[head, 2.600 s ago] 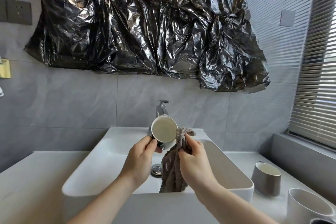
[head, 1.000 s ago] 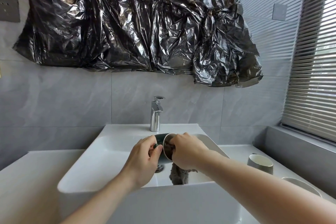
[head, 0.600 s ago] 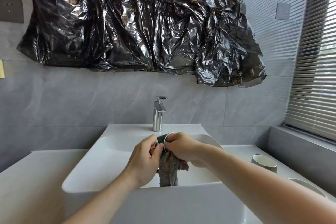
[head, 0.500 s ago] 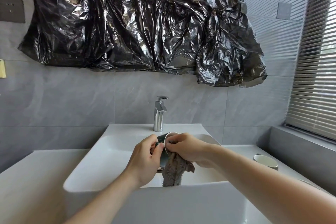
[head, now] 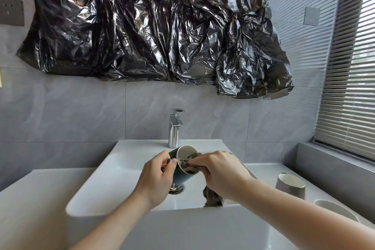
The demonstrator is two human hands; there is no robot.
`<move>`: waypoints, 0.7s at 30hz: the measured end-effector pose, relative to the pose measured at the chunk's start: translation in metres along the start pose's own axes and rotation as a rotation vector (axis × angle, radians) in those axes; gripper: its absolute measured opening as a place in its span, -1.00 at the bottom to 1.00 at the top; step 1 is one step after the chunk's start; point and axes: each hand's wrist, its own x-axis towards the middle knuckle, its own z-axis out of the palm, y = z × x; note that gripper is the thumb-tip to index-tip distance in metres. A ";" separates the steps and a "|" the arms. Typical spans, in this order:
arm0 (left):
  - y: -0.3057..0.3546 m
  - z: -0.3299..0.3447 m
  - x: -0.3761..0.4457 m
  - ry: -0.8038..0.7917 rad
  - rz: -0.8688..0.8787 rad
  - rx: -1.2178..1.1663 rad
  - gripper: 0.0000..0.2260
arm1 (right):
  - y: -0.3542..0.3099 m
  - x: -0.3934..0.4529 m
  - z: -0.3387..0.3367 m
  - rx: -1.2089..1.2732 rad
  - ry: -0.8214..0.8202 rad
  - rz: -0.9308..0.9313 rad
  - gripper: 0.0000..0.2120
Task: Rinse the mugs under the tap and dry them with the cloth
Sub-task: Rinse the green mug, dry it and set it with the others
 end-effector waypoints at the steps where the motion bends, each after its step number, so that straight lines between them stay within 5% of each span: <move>1: 0.000 0.001 0.000 -0.017 -0.007 -0.007 -0.67 | 0.001 0.002 0.002 -0.021 0.014 0.017 -0.56; 6: -0.002 0.003 0.001 -0.028 -0.026 -0.040 -0.65 | -0.001 0.014 0.011 -0.026 0.133 0.036 -0.55; 12: 0.000 0.000 0.003 -0.019 -0.053 -0.098 -0.54 | -0.029 0.035 0.021 0.450 0.365 0.291 -0.52; 16: 0.001 0.000 0.003 -0.014 -0.064 -0.129 -0.54 | -0.041 0.048 0.021 0.719 0.379 0.387 -0.74; 21: -0.002 -0.003 0.005 0.064 -0.102 -0.159 -0.59 | -0.042 0.042 0.012 0.761 0.230 0.235 -0.84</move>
